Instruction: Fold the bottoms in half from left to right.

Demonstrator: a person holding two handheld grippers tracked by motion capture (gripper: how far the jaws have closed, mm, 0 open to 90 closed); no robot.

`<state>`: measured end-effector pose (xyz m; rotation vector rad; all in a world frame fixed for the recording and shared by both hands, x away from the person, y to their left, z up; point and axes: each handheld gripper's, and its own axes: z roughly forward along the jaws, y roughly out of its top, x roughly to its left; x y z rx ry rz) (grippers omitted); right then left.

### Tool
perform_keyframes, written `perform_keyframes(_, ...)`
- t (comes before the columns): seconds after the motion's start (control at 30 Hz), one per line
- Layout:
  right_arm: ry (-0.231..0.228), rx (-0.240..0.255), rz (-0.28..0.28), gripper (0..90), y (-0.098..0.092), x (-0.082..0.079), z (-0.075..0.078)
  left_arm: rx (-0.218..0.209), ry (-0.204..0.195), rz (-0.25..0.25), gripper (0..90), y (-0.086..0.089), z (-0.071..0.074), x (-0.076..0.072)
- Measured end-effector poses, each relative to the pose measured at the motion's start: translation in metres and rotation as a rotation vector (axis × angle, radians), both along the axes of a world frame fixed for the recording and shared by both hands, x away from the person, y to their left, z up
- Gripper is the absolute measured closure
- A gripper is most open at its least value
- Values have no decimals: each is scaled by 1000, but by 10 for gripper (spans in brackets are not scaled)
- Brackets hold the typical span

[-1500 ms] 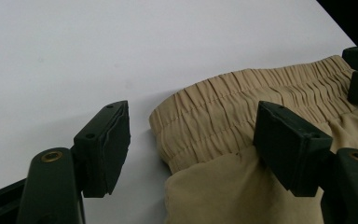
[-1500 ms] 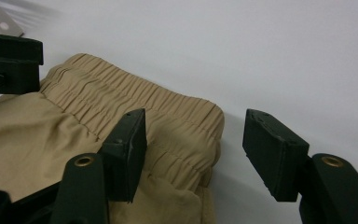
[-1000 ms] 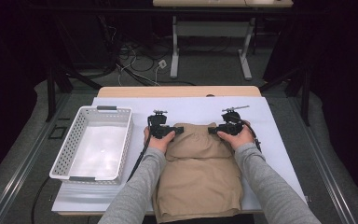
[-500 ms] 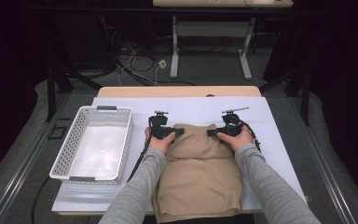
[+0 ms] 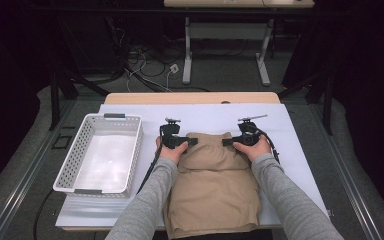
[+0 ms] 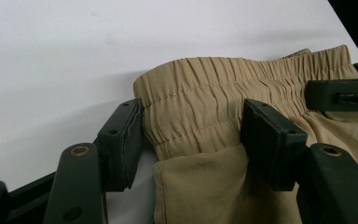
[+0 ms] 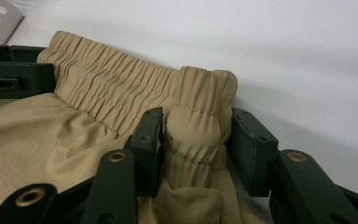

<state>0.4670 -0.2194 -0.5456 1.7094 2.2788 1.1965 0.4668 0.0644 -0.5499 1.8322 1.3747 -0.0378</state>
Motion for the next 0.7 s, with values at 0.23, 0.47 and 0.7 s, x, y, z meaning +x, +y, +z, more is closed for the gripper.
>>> perform_keyframes(0.23, 22, 17, 8, 620, -3, 2, 0, -32, 39, 6, 379, 2, -3, 2)
perform_keyframes(0.47, 2, 29, 35, 724, -1, 0, 1, -27, 18, -10, 482, 0, 1, 0)
perform_keyframes(0.7, -25, 47, 35, 738, -1, -4, 3, -20, -10, -44, 680, -3, 7, -4)
